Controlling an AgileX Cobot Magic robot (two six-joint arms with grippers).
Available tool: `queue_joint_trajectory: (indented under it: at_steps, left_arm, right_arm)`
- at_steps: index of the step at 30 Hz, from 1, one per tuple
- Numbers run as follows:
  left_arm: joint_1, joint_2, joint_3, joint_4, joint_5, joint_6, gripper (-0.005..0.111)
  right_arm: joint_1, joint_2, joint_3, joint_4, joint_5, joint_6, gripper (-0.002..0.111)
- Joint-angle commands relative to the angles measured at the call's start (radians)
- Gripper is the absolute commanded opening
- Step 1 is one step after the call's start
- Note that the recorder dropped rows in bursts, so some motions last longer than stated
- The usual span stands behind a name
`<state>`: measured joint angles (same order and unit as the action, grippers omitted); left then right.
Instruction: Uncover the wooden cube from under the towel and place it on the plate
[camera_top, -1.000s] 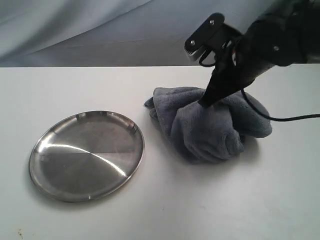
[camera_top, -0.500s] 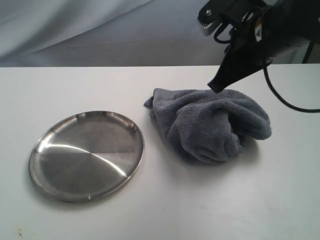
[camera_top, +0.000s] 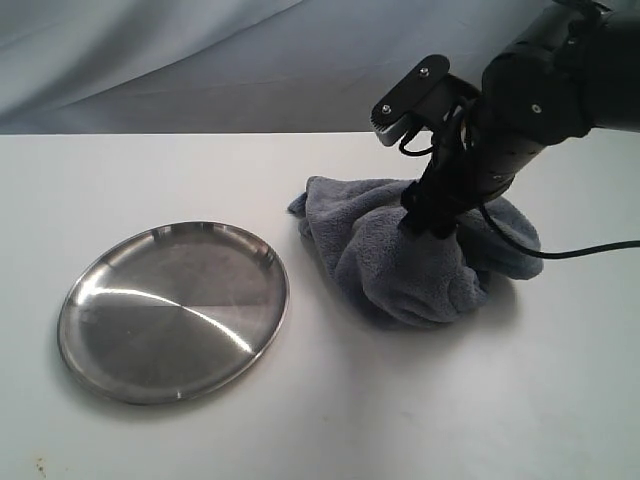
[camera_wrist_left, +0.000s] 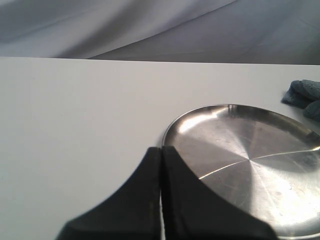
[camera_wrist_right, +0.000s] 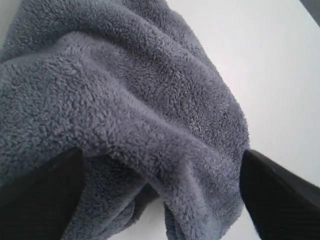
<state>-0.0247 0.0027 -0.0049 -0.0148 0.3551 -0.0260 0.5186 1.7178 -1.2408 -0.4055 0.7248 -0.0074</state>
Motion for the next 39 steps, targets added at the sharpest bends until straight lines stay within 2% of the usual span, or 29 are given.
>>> queue_joint_trajectory:
  at_steps: [1, 7, 13, 17, 23, 33, 36, 38, 39]
  left_arm:
    - [0.001, -0.003, 0.005, 0.000, -0.010, 0.001, 0.000]
    - [0.001, -0.003, 0.005, 0.000, -0.010, 0.001, 0.000]
    - [0.001, -0.003, 0.005, 0.000, -0.010, 0.001, 0.000]
    - [0.001, -0.003, 0.005, 0.000, -0.010, 0.001, 0.000]
    - [0.001, -0.003, 0.005, 0.000, -0.010, 0.001, 0.000]
    - [0.001, -0.003, 0.005, 0.000, -0.010, 0.001, 0.000]
    - [0.001, -0.003, 0.005, 0.000, -0.010, 0.001, 0.000]
    - [0.001, -0.003, 0.005, 0.000, -0.010, 0.001, 0.000]
    - [0.001, -0.003, 0.005, 0.000, -0.010, 0.001, 0.000]
  right_arm:
    - [-0.009, 0.000, -0.001, 0.093, 0.016, -0.092, 0.083]
    - [-0.009, 0.000, -0.001, 0.179, -0.005, -0.174, 0.075]
    - [-0.009, 0.000, -0.001, 0.131, -0.003, -0.174, 0.056]
    - [-0.009, 0.000, -0.001, 0.131, -0.001, -0.174, 0.057]
    - [-0.009, 0.000, -0.001, 0.131, -0.001, -0.172, 0.068]
    - [-0.009, 0.100, -0.001, 0.050, 0.000, -0.171, 0.070]
    - [-0.009, 0.102, -0.001, 0.052, 0.002, -0.165, 0.061]
    - [-0.009, 0.102, -0.001, 0.052, 0.006, -0.165, 0.047]
    - [-0.009, 0.102, -0.001, 0.052, 0.011, -0.165, 0.036]
